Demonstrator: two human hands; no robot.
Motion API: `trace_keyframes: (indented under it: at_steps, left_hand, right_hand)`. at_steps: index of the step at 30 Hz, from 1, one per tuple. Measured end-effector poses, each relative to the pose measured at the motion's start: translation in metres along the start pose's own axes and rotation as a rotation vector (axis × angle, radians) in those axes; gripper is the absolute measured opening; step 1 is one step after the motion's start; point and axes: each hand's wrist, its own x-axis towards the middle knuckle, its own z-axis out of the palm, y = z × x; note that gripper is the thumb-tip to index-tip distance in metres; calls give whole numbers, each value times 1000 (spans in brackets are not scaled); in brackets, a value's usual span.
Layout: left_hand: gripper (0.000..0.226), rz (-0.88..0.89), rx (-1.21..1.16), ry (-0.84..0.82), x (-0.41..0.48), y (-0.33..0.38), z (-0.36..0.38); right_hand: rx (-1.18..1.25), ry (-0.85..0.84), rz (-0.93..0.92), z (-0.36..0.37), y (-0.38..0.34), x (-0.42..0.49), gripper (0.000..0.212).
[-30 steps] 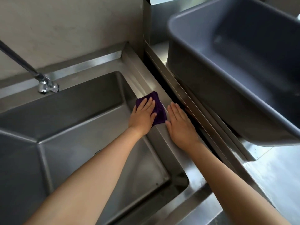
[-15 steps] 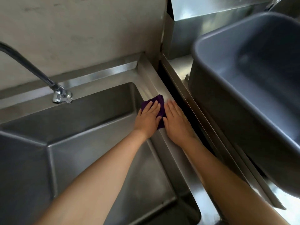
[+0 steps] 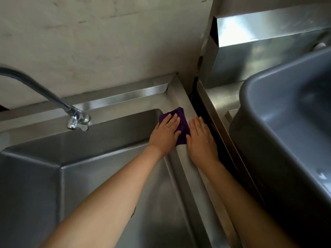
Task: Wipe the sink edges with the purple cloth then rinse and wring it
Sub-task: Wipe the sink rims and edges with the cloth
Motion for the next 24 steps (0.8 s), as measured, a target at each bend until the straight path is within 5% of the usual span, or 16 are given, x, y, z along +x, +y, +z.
trace_keyframes:
  at_steps: [13,17,21,24]
  left_hand:
    - [52,-21,-152,7,31,-10,-17]
    - [62,-29,-409,78,21,-19,-20]
    - [73,-330,-629,280,7,-19,-14]
    - [66,-471,-887,197,3,-17,-18]
  right_hand:
    - [-78,41,-18,4,-18,54,76]
    - [-24,81,-29,6,-15,55,61]
    - [40,96,-27,6,-15,55,52]
    - [6,113,-18,4,-26,59,53]
